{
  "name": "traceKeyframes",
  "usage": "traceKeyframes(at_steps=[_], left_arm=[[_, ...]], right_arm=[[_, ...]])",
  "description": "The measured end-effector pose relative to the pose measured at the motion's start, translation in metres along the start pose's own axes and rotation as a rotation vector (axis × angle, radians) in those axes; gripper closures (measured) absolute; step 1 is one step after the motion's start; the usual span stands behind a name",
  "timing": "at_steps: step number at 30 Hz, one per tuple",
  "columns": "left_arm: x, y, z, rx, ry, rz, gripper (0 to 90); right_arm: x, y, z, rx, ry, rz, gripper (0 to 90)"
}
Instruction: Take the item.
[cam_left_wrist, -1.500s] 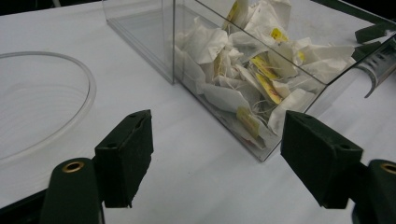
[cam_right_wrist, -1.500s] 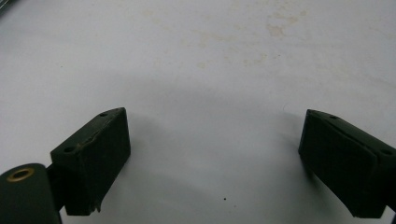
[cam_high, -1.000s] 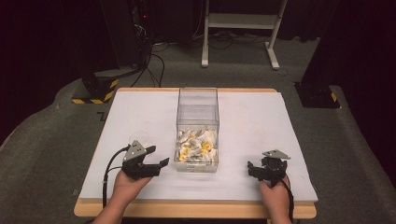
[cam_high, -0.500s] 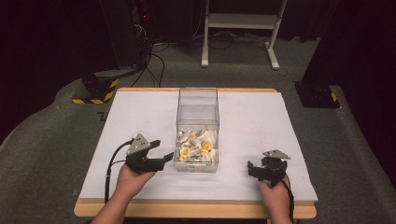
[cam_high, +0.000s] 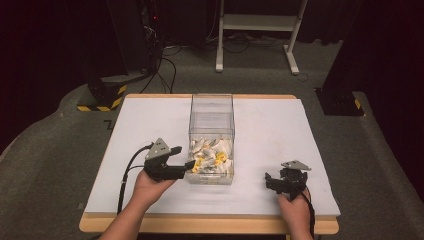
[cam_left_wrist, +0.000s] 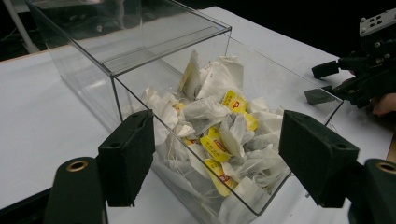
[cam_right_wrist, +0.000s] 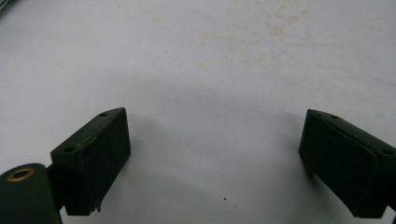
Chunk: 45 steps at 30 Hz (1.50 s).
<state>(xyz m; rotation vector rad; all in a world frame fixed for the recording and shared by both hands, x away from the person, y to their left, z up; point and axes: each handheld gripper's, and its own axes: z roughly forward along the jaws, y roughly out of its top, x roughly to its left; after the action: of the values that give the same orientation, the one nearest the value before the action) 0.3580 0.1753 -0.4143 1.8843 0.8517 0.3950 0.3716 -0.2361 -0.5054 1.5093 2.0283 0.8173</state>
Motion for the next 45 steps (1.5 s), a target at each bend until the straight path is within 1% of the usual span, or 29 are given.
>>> traceKeyframes(at_steps=[9,14,18,22,23,27,29,32,34,37,40,43,45], left_arm=[[-0.006,0.007,0.013,0.019,-0.022,0.012,27.8],[-0.007,0.008,0.021,0.033,-0.031,0.012,29.4],[-0.009,0.007,0.028,0.054,-0.035,0.017,30.5],[-0.010,0.008,0.034,0.084,-0.034,0.028,32.2],[-0.010,0.009,0.036,0.090,-0.033,0.037,32.5],[-0.013,0.011,0.041,0.111,-0.033,0.048,33.3],[-0.014,0.012,0.045,0.129,-0.032,0.051,34.2],[-0.015,0.013,0.049,0.156,-0.034,0.051,37.2],[-0.015,0.013,0.052,0.170,-0.036,0.045,39.4],[-0.015,0.012,0.055,0.203,-0.036,0.037,43.2],[-0.013,0.012,0.058,0.234,-0.029,0.025,48.1],[-0.013,0.013,0.059,0.246,-0.019,0.021,51.8],[-0.013,0.013,0.059,0.256,-0.027,0.018,54.7]], right_arm=[[0.000,0.000,0.000,0.001,0.000,0.000,8.8],[0.000,0.000,0.000,0.001,0.000,0.000,8.8],[0.000,0.000,0.000,0.001,0.001,0.001,8.8],[0.000,0.000,0.000,0.000,0.001,-0.001,8.8],[0.000,0.000,0.000,0.001,0.001,0.000,8.8],[0.000,0.000,0.000,0.000,0.002,0.001,8.8],[0.000,0.000,0.000,0.000,0.002,0.000,8.8],[0.000,0.000,0.000,0.000,0.002,-0.001,8.8],[0.000,0.000,0.000,0.000,0.002,0.001,8.8],[0.000,0.000,0.000,0.000,0.002,-0.001,8.9],[0.000,0.000,0.000,0.000,0.003,0.000,8.9],[0.000,0.000,0.000,0.000,0.003,0.000,8.8],[0.000,0.000,0.000,0.000,0.004,0.000,8.9]])
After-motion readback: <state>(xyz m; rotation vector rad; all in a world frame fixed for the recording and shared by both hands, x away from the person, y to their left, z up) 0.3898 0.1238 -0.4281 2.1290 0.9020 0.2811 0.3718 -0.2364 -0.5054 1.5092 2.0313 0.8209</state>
